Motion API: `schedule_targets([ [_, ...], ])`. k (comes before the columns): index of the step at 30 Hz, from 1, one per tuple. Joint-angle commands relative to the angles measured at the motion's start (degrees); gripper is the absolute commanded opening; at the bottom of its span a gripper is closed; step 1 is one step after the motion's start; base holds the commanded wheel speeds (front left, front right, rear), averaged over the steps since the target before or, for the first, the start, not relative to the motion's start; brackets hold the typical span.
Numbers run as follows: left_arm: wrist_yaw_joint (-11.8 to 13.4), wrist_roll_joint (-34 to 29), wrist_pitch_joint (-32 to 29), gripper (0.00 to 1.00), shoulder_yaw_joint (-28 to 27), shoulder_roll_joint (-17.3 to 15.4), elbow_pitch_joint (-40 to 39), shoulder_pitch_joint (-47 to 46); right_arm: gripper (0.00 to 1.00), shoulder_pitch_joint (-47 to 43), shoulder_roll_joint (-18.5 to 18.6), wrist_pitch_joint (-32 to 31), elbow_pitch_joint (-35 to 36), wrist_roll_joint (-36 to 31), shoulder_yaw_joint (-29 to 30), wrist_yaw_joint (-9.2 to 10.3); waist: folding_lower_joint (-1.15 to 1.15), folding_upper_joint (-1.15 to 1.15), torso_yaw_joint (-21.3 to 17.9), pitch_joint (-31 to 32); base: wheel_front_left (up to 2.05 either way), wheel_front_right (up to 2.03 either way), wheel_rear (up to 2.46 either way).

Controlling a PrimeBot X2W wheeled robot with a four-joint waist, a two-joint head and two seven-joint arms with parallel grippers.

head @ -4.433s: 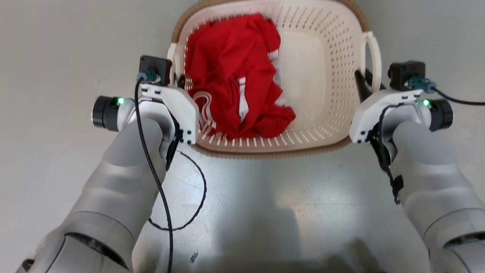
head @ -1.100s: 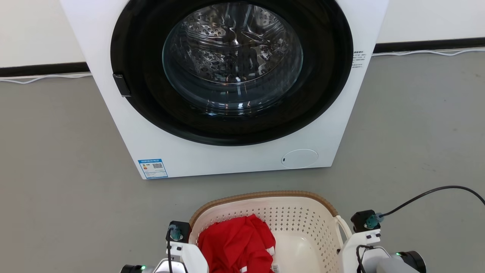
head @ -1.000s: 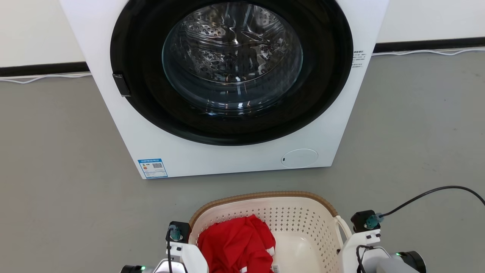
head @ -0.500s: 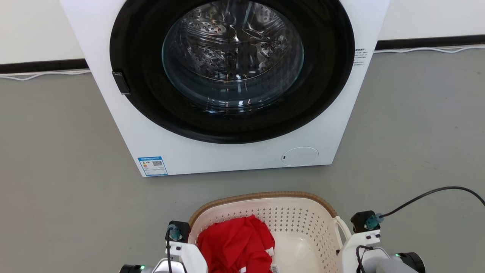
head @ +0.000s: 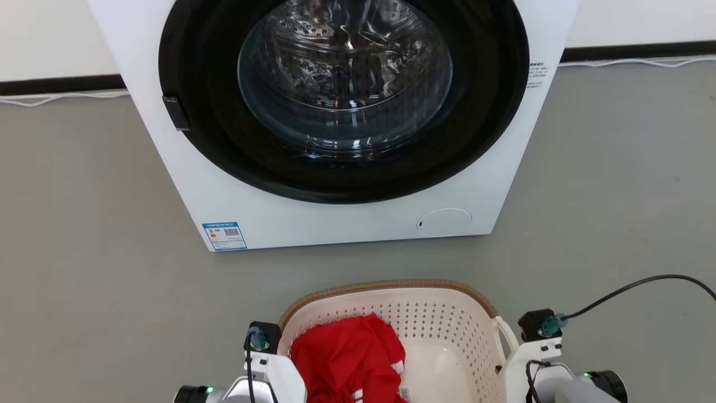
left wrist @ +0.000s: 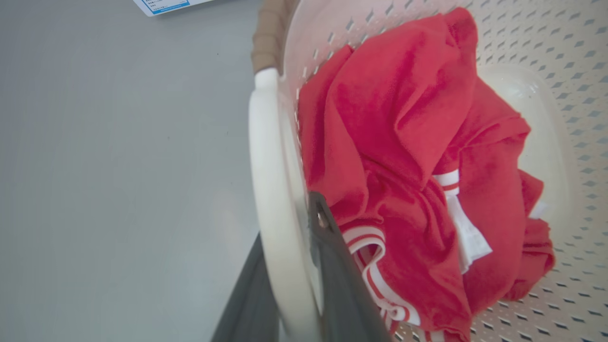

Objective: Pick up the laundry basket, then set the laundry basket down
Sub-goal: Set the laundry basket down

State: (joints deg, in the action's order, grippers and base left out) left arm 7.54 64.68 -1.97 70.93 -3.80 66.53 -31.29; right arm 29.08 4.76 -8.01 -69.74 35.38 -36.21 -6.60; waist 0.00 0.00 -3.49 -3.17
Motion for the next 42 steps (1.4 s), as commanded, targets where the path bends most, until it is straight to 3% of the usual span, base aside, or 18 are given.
schedule_targets([
  [1,-0.73,0.12,1.3,0.0,-0.32,0.92,-1.17,-3.71,0.0,2.2,-1.89,1.47,1.31,0.17,-1.45,-0.89,0.0,0.0,0.05,-0.75,0.0,0.0,0.0],
  [13,0.04,0.33,4.04,0.0,-0.41,0.92,0.22,-8.03,0.0,5.7,-1.89,5.93,1.3,1.28,-1.13,-0.89,0.0,0.0,0.84,-7.24,0.0,0.0,0.0],
  [29,-2.0,-0.28,11.87,0.0,-2.3,-0.06,4.75,-19.14,0.0,14.77,-1.89,19.1,0.68,3.43,-1.53,-0.89,0.0,0.0,2.84,-25.06,0.0,0.0,0.0],
  [42,-3.3,-2.11,16.77,0.0,-4.29,0.02,4.6,-29.28,0.0,25.99,-1.89,22.95,-3.86,-2.47,3.8,-0.89,0.0,0.0,5.34,-38.36,0.0,0.0,0.0],
])
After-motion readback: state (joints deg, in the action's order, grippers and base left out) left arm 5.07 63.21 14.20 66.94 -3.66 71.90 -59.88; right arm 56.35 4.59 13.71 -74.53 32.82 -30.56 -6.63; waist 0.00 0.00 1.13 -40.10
